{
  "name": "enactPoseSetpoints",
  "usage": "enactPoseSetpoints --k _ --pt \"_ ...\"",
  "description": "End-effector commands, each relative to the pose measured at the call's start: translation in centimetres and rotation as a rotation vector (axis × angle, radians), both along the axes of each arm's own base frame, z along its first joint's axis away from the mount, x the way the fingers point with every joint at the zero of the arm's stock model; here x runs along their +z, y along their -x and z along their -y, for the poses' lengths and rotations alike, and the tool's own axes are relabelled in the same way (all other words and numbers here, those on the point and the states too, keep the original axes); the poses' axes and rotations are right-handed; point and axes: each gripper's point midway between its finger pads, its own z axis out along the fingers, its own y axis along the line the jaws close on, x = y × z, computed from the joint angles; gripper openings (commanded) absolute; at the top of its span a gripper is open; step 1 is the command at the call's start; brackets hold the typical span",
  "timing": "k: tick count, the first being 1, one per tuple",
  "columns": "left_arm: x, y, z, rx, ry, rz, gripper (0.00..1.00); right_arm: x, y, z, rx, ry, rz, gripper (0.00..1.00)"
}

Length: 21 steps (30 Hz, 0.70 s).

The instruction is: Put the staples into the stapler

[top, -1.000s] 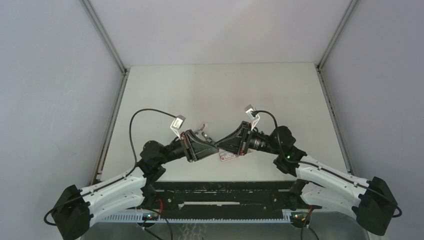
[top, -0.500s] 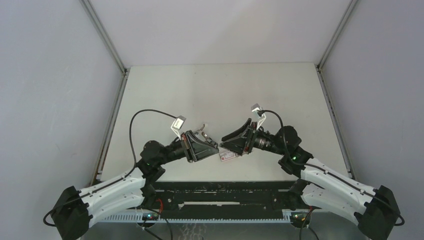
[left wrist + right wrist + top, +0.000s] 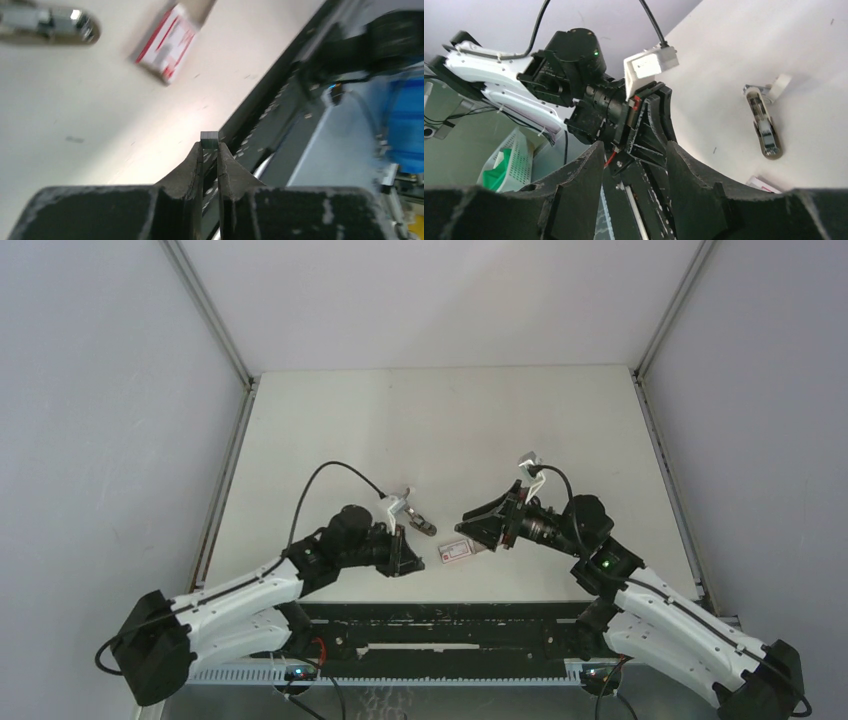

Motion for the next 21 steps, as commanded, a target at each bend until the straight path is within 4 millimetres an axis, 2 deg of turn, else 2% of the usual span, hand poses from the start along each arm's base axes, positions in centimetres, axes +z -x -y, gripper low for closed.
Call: enactPoseSetpoints --k 1,5,11,21 --pt "-3.2 -0.8 -2.0 -0.007 -0.262 0.025 0.11 -1.4 -0.3 0.8 -0.038 0.043 0.002 0.48" --pt "-4.6 -2.0 -3.3 0.041 -0.425 0.046 0.11 -2.3 -0.3 1.1 -0.049 0.055 -0.01 0.48" --pt "-6.0 -2.5 -4.2 0.052 -0.558 0.037 0.12 -2.8 -0.4 1.2 -0.046 0.06 -0.018 0.48" --pt "-7.5 -2.6 -4.2 0.006 -0.684 0.002 0.13 -3.6 -0.2 1.3 -0.038 0.067 -0.028 0.48"
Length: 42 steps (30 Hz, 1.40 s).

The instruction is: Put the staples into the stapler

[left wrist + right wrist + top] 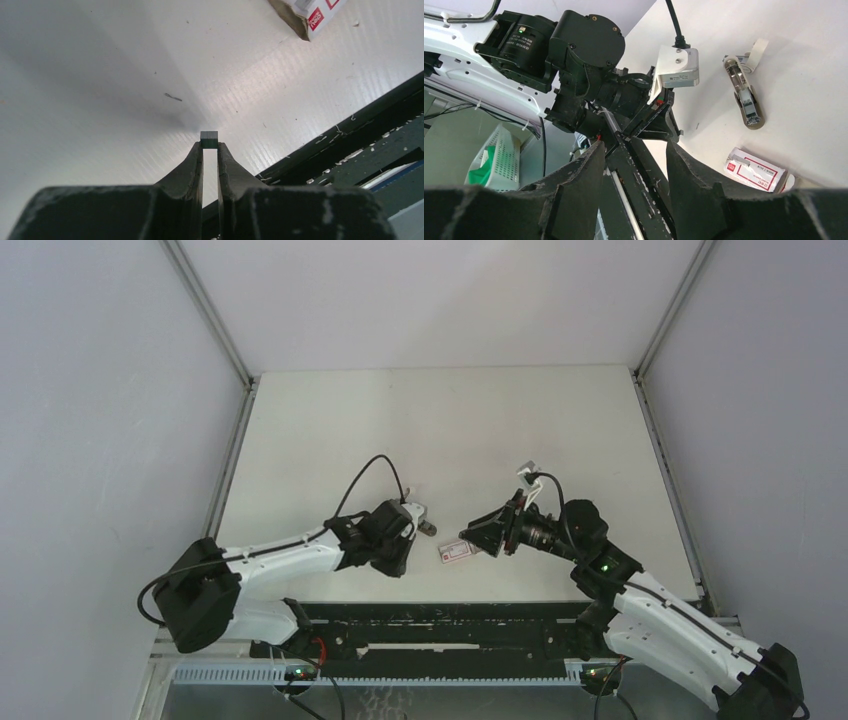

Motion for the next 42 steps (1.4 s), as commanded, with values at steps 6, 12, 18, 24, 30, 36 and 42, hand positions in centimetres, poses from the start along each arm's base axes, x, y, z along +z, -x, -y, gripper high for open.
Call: enactPoseSetpoints --k 6,12,18,24,30,36,42 --pt "0.2 -0.8 0.8 -0.047 -0.068 0.003 0.16 -0.1 0.2 0.7 -0.004 -0.009 0.031 0.48" --pt "-0.9 -0.4 1.1 -0.071 -0.105 -0.045 0.18 -0.4 0.4 1.2 -0.012 -0.015 0.027 0.48" --pt "-1.2 -0.6 1.1 -0.071 -0.135 -0.04 0.35 -0.6 0.4 1.5 -0.022 -0.01 0.023 0.48" --pt "0.3 -1.3 1.5 -0.056 -0.087 0.018 0.57 -1.7 -0.2 1.8 -0.061 0.036 0.02 0.48" --pt "3.5 -2.8 1.8 -0.022 0.007 0.145 0.69 -3.3 -1.0 1.4 -0.097 0.164 0.048 0.48" --pt "6.8 -7.5 -1.6 0.233 0.182 0.331 0.73 -5.4 -1.8 -0.6 -0.122 0.353 0.081 0.48" --pt "9.5 -11.7 -8.1 0.575 0.378 0.592 0.78 -8.9 -2.4 -3.7 -0.082 0.591 0.075 0.47"
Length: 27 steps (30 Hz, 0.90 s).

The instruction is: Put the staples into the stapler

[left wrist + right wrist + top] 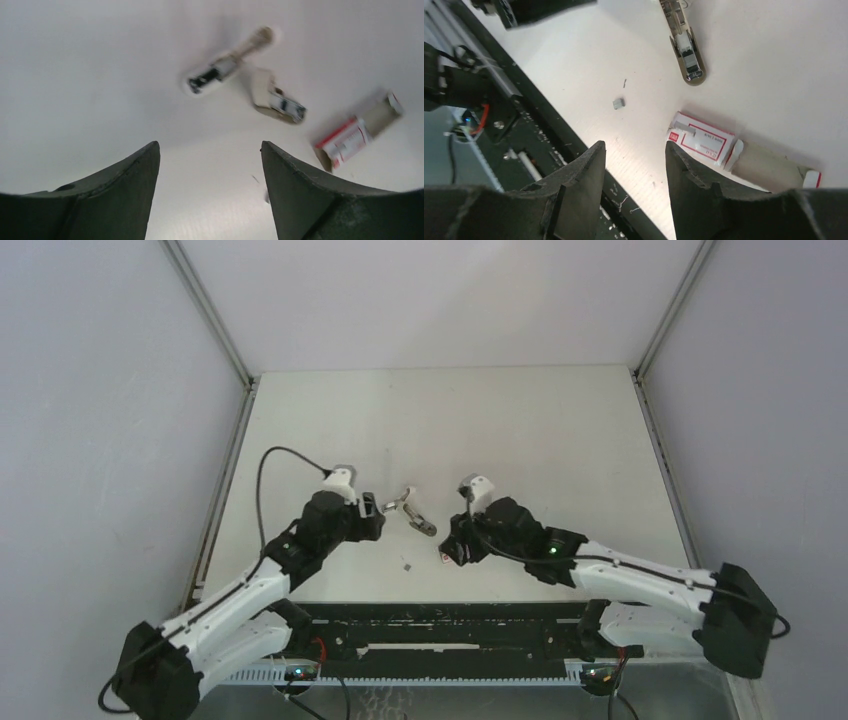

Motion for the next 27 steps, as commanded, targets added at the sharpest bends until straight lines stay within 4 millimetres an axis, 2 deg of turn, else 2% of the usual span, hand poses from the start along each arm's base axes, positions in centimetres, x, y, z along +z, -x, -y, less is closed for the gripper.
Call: enactPoseSetpoints --k 1,3,7,13,18,27 --pt "2.9 -3.2 -3.8 0.237 0.154 0.243 0.8 -0.7 -1.6 -2.0 0.006 0.167 0.076 0.47" --pt "3.3 -3.3 -5.1 0.284 0.164 0.303 0.82 -2.3 -1.6 -3.4 0.04 0.239 0.055 0.47" --pt "2.5 -3.1 -6.7 0.318 0.094 0.321 0.82 -4.0 -1.3 -6.7 0.128 0.325 0.042 0.48" --pt "2.7 -3.2 -7.5 0.328 0.036 0.328 0.82 -7.2 -0.4 -10.1 0.225 0.435 0.025 0.48" --pt "2.6 -3.2 -7.5 0.323 0.034 0.325 0.82 -9.0 -0.6 -10.9 0.247 0.496 0.034 0.47" --pt "2.7 -3.2 -7.2 0.311 0.035 0.32 0.82 -10.3 -1.3 -11.3 0.253 0.549 0.053 0.4"
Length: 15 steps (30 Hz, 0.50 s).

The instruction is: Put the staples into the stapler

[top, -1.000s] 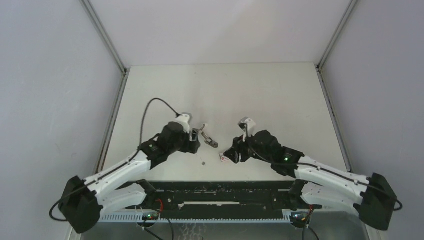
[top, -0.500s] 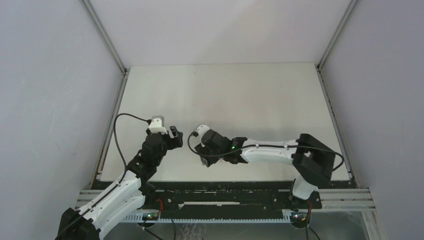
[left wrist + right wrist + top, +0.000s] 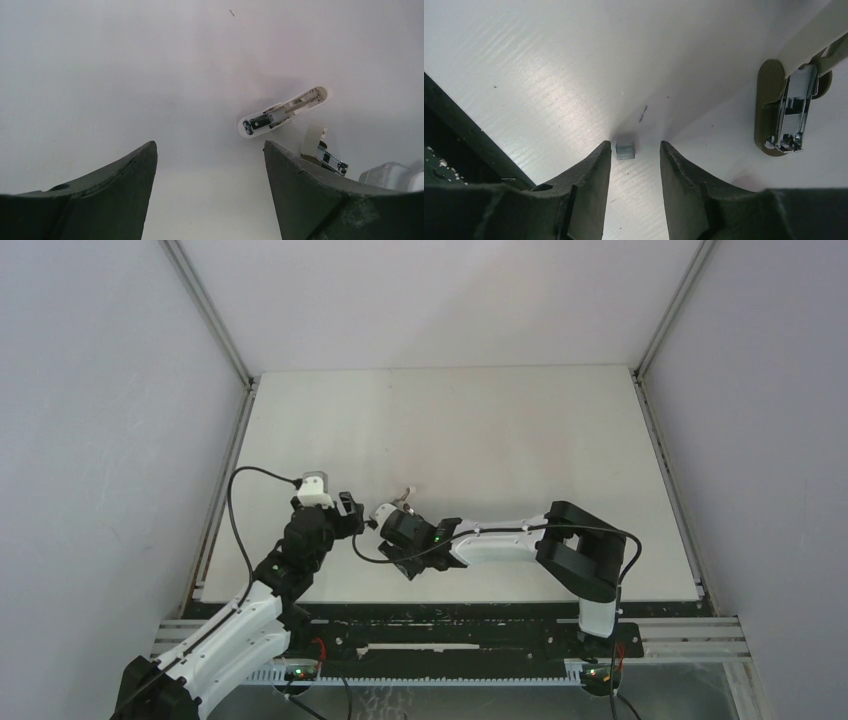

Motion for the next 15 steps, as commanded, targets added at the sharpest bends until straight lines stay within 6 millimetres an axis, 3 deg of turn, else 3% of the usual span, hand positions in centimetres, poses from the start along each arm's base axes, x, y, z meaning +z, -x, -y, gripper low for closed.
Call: enactPoseSetpoints --k 1,15 --pt "1.25 -0.66 -0.14 0.008 -0.006 0.042 0.82 1.42 -0.86 -1.52 0.025 -0.027 0.051 0.39" --pt "1.04 -0.83 -0.13 0.009 -0.018 0.031 0.82 0.87 -0.52 -1.6 0.043 -0.013 0.031 0.25"
